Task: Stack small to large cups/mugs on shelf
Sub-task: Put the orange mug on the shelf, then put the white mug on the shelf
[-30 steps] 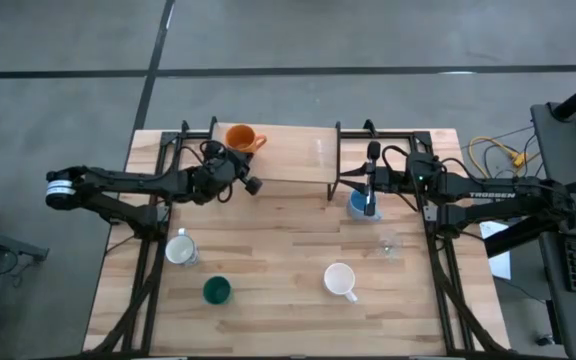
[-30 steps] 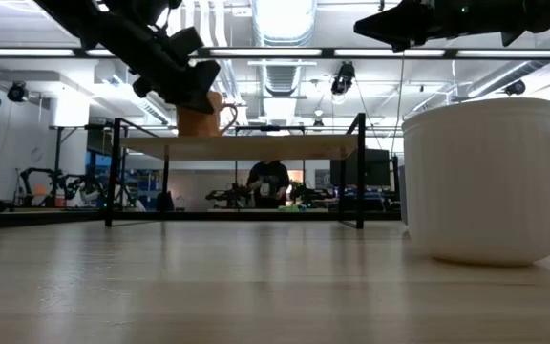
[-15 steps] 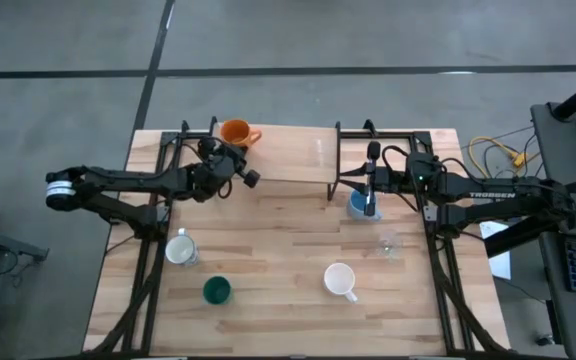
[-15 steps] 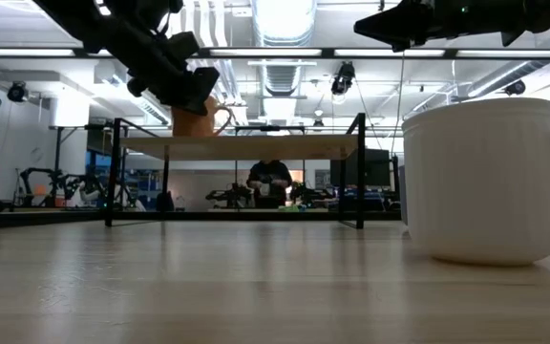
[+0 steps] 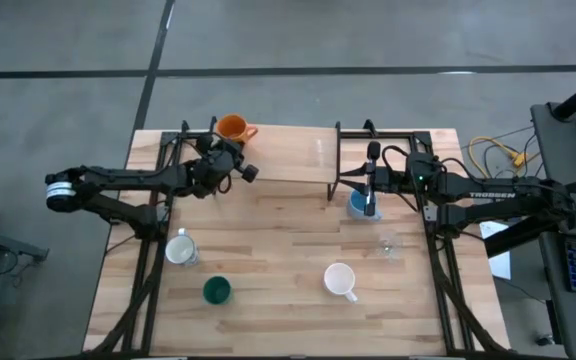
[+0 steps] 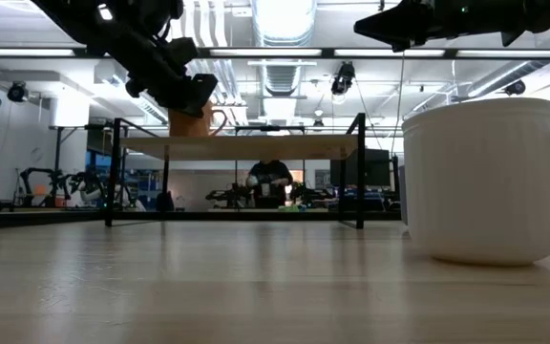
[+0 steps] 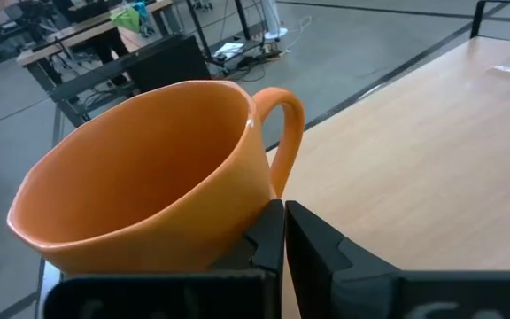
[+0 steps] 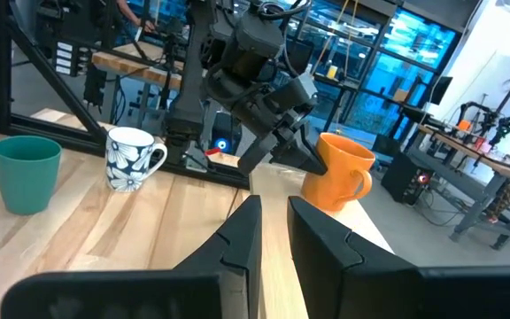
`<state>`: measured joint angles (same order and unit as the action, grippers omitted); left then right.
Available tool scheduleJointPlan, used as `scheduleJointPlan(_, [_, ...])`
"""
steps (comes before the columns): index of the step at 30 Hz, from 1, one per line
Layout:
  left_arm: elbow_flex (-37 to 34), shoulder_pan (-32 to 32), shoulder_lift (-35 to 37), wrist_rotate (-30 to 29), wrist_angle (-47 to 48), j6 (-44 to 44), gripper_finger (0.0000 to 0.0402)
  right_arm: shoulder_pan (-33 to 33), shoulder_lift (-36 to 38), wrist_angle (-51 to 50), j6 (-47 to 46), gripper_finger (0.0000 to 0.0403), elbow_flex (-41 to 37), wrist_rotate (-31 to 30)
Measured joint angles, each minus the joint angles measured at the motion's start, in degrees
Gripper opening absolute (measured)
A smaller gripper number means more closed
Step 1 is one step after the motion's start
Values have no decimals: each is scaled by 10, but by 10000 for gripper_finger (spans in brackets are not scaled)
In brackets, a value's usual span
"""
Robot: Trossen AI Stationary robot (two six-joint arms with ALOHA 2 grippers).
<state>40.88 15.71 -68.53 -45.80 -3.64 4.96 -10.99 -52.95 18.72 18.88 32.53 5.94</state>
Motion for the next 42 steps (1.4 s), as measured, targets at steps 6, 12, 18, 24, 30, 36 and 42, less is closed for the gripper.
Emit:
scheduleJointPlan(6, [0,9,0,1,0,-12,0,0,0,0,0,52,0,0])
scheduleJointPlan(12, [0,16,0,1,0,-14,0,0,0,0,0,52,0,0])
scheduleJointPlan(18, [0,25,0,1,-1,-14,0,0,0,0,1,52,0,0])
scheduleJointPlan(24, [0,32,0,1,-2,-15,0,0,0,0,1,52,0,0])
scheduleJointPlan(30, [0,33,0,1,-3,-23,0,0,0,0,1,52,0,0])
scheduleJointPlan(36, [4,22,5,5,-3,-24,0,0,0,0,-28,52,0,-4])
scheduleJointPlan(42, [1,-29,50,9,-2,-46,0,0,0,-11,-107,52,0,-15])
